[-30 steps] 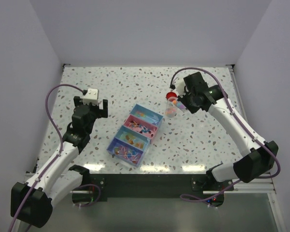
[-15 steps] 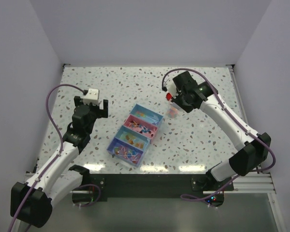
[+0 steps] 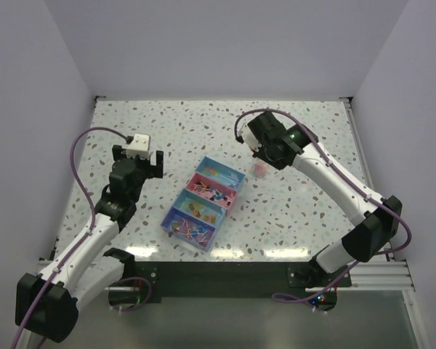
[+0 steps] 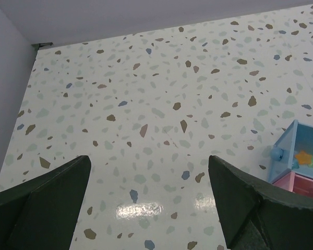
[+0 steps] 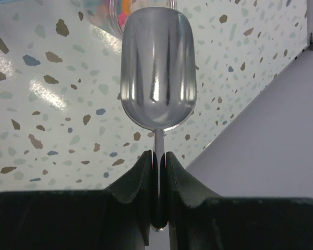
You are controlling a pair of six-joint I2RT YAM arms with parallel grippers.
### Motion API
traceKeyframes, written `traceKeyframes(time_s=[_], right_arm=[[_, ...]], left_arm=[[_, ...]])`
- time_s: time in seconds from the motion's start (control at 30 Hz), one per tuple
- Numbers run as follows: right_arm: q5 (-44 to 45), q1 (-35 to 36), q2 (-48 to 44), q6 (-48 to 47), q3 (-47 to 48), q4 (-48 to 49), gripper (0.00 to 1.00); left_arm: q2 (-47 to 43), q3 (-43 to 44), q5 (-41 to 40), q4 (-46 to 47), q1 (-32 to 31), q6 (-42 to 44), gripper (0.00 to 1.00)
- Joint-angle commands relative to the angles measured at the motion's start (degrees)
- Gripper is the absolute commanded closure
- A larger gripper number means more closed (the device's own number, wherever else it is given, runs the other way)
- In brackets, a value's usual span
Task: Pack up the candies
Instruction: Place the fake candies in the packing bottle, then scoop the fake candies from the storage box.
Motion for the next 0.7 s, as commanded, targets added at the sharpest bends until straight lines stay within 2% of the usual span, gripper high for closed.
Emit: traceKeyframes(time_s=[0.0,0.17,0.37,0.67], right_arm=[[5.6,1.7,-1.4,-3.0,2.3,-1.4,1.00],[7.0,2.9,-3.4,-3.6,1.7,-1.5,1.00],[2.2,2.8,-6.5,-2.3,3.2,-0.9,1.00],[-18.4,2.8,-5.4,3.0,10.0,-6.2,1.00]], left_arm=[[-0.2,-0.5,-0.5,3.9,-0.5,1.2,0.00],[0.1,-0.6,0.2,4.0,-0.6,1.2,0.00],[0.7,-1.1,2.8,4.4,-0.6,0.4,0.00],[4.3,0.2,14.0,1.9,-0.6,-3.9,0.02]])
